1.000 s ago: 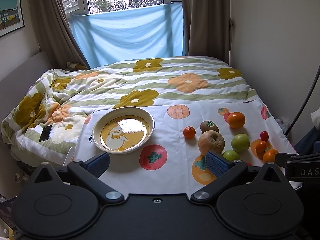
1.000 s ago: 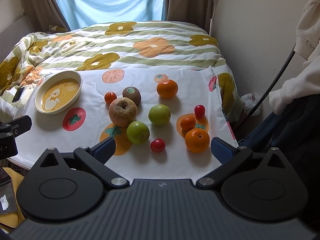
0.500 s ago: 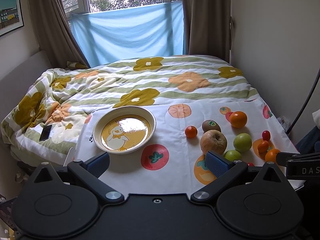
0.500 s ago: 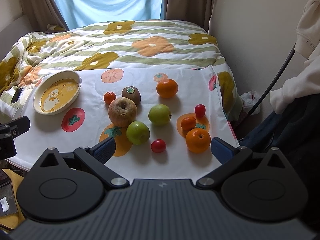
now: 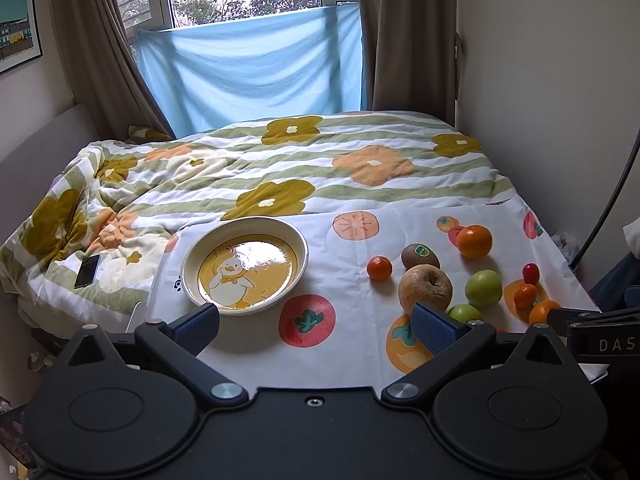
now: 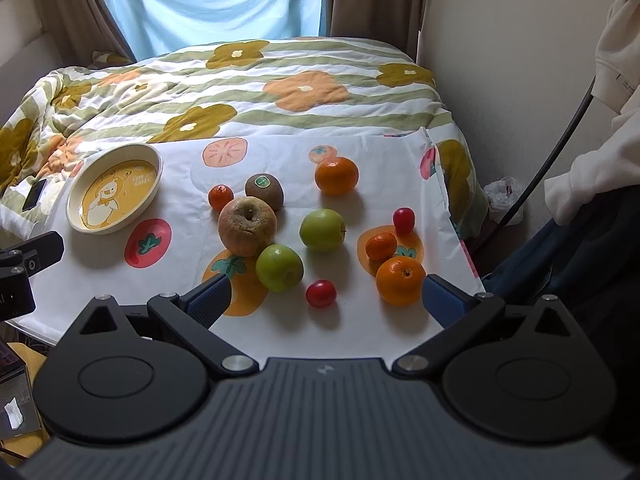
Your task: Organize fruits
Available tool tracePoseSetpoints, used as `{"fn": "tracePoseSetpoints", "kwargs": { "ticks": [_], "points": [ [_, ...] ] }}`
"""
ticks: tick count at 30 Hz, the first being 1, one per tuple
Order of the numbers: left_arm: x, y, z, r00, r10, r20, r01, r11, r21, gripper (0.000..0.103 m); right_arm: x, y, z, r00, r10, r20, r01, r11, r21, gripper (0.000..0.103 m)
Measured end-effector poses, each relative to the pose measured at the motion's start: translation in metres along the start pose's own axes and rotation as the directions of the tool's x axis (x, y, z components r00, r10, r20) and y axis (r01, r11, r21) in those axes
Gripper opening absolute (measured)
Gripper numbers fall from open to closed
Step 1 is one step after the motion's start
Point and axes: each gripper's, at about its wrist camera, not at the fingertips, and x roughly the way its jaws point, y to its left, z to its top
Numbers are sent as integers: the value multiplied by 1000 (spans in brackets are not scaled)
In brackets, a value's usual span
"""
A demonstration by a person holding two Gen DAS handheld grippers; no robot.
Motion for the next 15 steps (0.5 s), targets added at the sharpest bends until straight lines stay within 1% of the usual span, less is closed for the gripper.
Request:
{"fn": "tracePoseSetpoints", "kwargs": {
  "ticks": [15],
  "points": [
    [0,-1,5,1000,-4,6,4,1000,-2,103,-1,-2,1,1000,7,-2,-7,1000,3,103]
  ]
}}
